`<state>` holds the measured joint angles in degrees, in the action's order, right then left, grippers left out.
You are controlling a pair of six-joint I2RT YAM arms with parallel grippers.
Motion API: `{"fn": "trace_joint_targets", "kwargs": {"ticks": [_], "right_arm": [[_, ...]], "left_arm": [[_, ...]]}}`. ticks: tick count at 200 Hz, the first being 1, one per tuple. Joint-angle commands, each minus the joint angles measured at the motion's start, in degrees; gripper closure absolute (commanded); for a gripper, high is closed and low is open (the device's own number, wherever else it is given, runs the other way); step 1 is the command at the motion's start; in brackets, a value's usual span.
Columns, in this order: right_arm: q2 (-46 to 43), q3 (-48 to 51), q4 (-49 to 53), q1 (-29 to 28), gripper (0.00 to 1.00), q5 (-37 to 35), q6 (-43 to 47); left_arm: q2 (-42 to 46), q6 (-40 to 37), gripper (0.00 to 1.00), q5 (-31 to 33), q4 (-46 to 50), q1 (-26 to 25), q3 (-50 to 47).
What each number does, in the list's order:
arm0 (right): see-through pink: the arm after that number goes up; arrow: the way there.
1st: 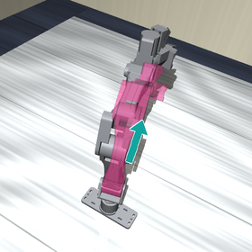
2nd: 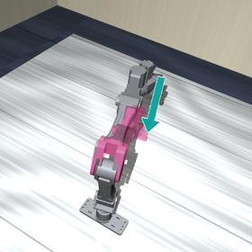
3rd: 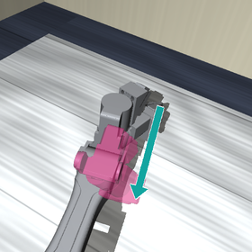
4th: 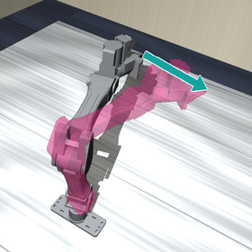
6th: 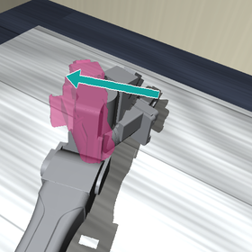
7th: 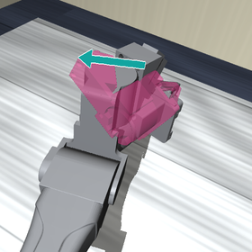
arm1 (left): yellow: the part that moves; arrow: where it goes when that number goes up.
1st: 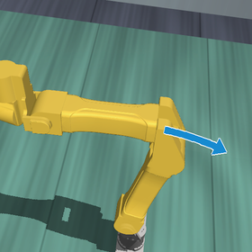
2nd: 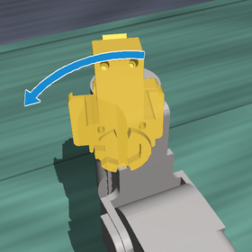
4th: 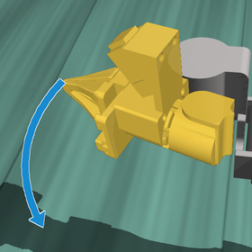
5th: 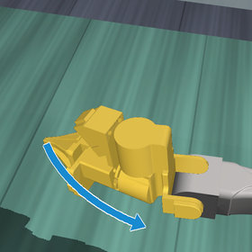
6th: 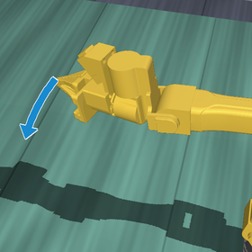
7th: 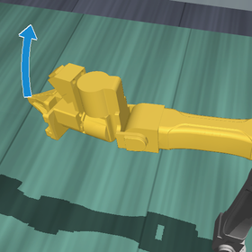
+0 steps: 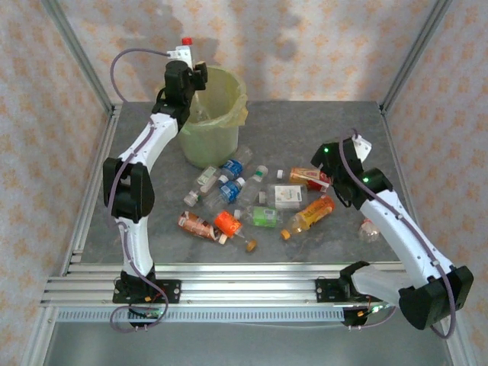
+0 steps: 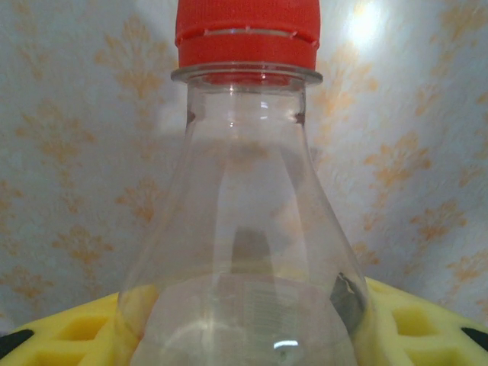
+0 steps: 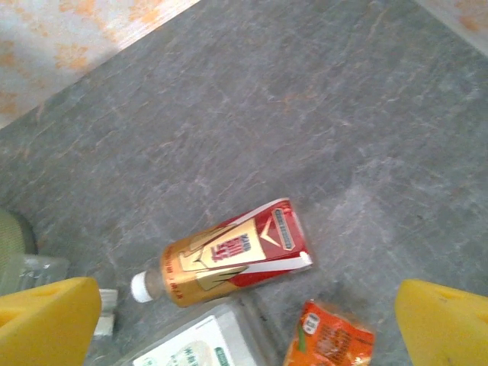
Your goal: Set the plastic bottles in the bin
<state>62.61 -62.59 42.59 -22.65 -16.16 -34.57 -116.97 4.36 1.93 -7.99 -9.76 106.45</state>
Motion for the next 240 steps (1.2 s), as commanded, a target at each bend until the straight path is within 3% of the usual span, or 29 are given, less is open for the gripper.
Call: {"fn": "trace_joint_targets", "kwargs": {"ticks": [1, 53, 118, 151, 172, 240], "right_arm": [[-2.2, 1.91, 3.88, 0.41, 0.01, -6.11, -2.99], [-4.68, 4.44, 8.01, 2.07, 0.01, -8.79, -5.8], [-7.57, 12.38, 14.89, 14.63, 0.01, -2.27, -12.38], [-9.32, 17.51, 13.29, 21.64, 0.01, 0.65, -13.09], [-9.61, 19.91, 11.6, 24.86, 0.01, 1.79, -12.36], [-4.23, 25.72, 3.71, 32.11, 0.01, 9.22, -8.62]], "left_arm": [[0.65, -1.37, 0.48, -0.09, -1.94, -0.47, -0.51], [-0.76, -1.28, 0.44, 0.35, -1.59, -0.69, -1.04], [-2.38, -1.05, 0.41, 1.77, -0.71, -0.79, -0.62], [-2.82, -1.28, 0.37, 2.52, -0.36, -0.84, -0.47], [-3.07, -1.28, 0.29, 3.01, -0.09, -0.8, -0.12], [-2.2, -1.63, 0.14, 4.6, 1.3, -0.82, 0.7]]}}
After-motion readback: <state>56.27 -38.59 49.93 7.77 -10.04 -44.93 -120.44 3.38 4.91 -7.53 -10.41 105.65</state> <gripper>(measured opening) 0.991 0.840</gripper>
